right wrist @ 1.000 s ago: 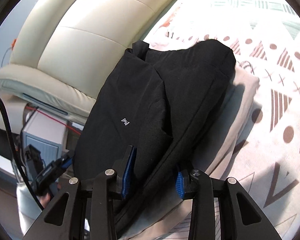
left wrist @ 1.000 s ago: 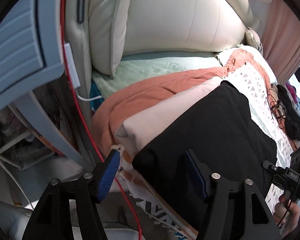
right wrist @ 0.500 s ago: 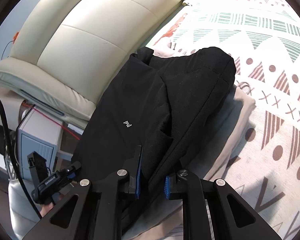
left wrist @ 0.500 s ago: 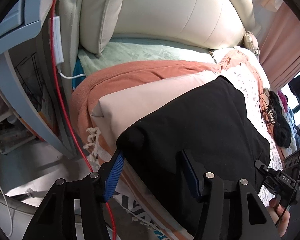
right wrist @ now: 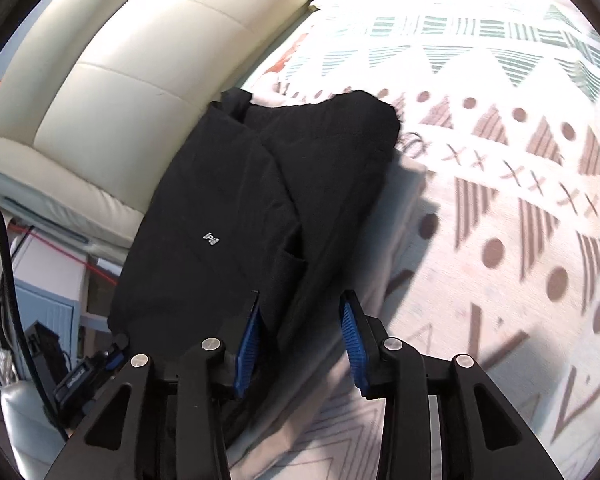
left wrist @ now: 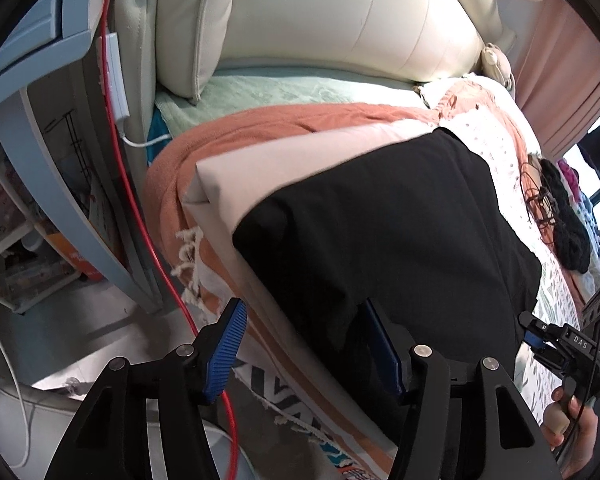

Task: Fold large clothes
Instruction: 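Lower the black bundle onto the folded pale blanket with both grippers, then open both grippers and pull them back from the placed bundle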

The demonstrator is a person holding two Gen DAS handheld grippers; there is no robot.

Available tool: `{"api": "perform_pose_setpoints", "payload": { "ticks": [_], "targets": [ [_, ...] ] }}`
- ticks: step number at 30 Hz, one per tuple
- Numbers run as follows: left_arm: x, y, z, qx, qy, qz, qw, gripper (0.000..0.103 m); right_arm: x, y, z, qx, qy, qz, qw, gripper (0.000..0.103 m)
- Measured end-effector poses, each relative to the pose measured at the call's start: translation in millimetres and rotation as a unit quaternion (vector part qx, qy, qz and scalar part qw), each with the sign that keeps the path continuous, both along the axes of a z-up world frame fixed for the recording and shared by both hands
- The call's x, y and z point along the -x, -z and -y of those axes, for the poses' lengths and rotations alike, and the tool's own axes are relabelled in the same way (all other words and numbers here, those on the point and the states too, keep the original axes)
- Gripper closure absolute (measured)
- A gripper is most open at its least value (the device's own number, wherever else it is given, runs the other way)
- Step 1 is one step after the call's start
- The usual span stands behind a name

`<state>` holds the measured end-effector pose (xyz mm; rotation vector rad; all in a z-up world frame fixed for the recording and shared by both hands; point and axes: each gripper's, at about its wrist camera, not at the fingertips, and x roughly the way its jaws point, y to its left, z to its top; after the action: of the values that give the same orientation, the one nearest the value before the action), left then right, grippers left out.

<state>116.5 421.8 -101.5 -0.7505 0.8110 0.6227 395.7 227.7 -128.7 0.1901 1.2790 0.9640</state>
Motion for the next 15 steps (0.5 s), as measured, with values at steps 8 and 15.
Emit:
{"api": "perform_pose_setpoints", "payload": {
  "ticks": [8, 15],
  "targets": [
    [7, -11, 23, -0.005, 0.025, 0.001, 0.9997, 0.038, 27, -23, 20, 0.060, 0.027, 0.044, 0.997, 0.066],
    [22, -40, 43, -0.031, 0.030, 0.020, 0.9989, 0.019, 52, -54, 39, 0.051, 0.024, 0.075, 0.996, 0.061]
  ]
}}
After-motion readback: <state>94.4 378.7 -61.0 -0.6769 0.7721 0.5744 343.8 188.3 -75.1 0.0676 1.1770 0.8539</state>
